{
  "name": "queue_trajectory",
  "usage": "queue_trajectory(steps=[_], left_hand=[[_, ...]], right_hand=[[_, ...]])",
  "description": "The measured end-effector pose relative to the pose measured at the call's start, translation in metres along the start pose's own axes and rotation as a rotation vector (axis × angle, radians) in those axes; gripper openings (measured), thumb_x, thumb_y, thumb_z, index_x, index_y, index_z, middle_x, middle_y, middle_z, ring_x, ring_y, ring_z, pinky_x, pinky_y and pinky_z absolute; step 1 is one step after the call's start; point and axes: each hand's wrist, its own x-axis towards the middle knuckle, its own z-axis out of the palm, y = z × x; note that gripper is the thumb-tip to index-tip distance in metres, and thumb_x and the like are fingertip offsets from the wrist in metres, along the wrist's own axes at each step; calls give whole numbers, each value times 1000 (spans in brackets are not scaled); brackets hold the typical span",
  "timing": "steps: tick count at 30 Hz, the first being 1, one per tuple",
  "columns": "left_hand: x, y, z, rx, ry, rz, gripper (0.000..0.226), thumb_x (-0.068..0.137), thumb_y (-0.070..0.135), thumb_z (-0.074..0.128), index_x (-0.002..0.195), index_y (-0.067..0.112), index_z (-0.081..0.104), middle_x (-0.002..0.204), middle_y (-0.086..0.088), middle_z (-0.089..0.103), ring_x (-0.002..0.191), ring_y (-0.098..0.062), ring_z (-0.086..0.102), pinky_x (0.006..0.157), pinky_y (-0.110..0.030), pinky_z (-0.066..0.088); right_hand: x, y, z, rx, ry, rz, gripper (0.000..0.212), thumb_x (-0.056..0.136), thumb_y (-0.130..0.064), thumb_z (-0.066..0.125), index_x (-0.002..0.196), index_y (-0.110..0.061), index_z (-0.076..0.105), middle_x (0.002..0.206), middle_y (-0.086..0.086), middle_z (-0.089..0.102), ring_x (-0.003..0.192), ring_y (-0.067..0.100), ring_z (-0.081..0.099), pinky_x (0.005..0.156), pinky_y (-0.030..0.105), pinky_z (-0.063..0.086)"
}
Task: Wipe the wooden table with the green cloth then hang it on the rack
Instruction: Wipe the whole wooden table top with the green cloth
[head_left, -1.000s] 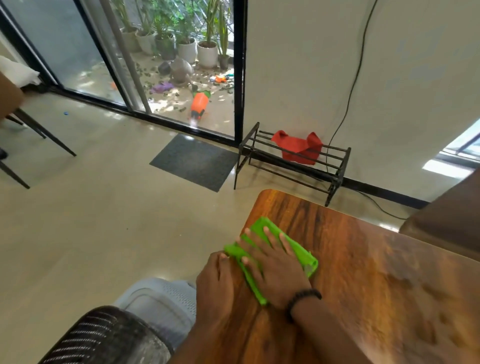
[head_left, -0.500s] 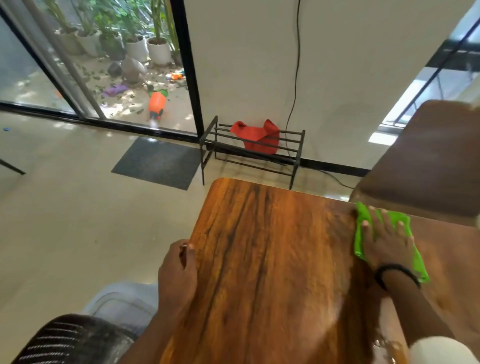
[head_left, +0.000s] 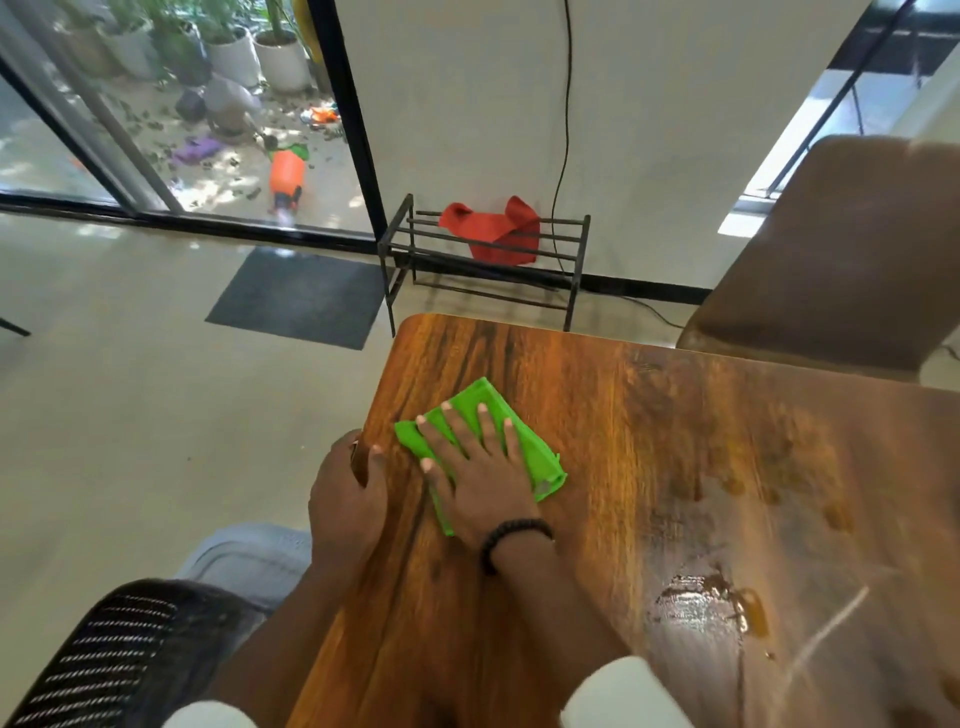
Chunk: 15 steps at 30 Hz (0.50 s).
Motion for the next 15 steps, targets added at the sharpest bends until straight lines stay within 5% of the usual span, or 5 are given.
queue_trajectory(steps=[2, 6, 8, 10, 15], left_hand=[[0, 0, 0, 3, -22, 5, 34, 100, 37, 41, 128, 21, 52, 120, -2, 63, 108, -23, 59, 94, -36, 43], [0, 1, 1, -23, -45, 37, 33, 100, 39, 38, 127, 27, 52, 114, 8, 62, 104, -14, 58, 90, -29, 41], [1, 1, -3, -29, -30, 39, 33, 101, 39, 36, 126, 27, 53, 115, 9, 62, 105, -13, 58, 91, -28, 41], [-1, 2, -6, -62, -18, 20, 33, 102, 32, 34, 127, 23, 54, 117, 9, 61, 105, -12, 56, 92, -26, 38], [-4, 7, -11, -98, 10, -15, 36, 103, 26, 35, 129, 16, 58, 124, -5, 65, 113, -21, 58, 92, -24, 36]], right_hand=[[3, 41, -13, -68, -15, 7, 52, 101, -55, 15, 152, -48, 7, 162, -15, 5, 150, 24, -4, 118, 54, -9], [-7, 132, -43, -77, 80, 462, 56, 97, -62, 9, 151, -49, 3, 163, -11, 3, 150, 28, -3, 117, 60, -5], [-10, 125, -42, -29, 68, 576, 57, 97, -62, 11, 151, -48, 0, 164, -9, -1, 150, 29, -6, 117, 60, -5], [-8, 81, -24, -31, 67, 527, 57, 98, -60, 15, 152, -46, -1, 164, -7, -3, 149, 32, -9, 116, 61, -5], [-57, -43, 28, -37, -22, 60, 52, 101, -53, 22, 152, -47, 13, 163, -10, 9, 150, 30, -2, 117, 59, -4]])
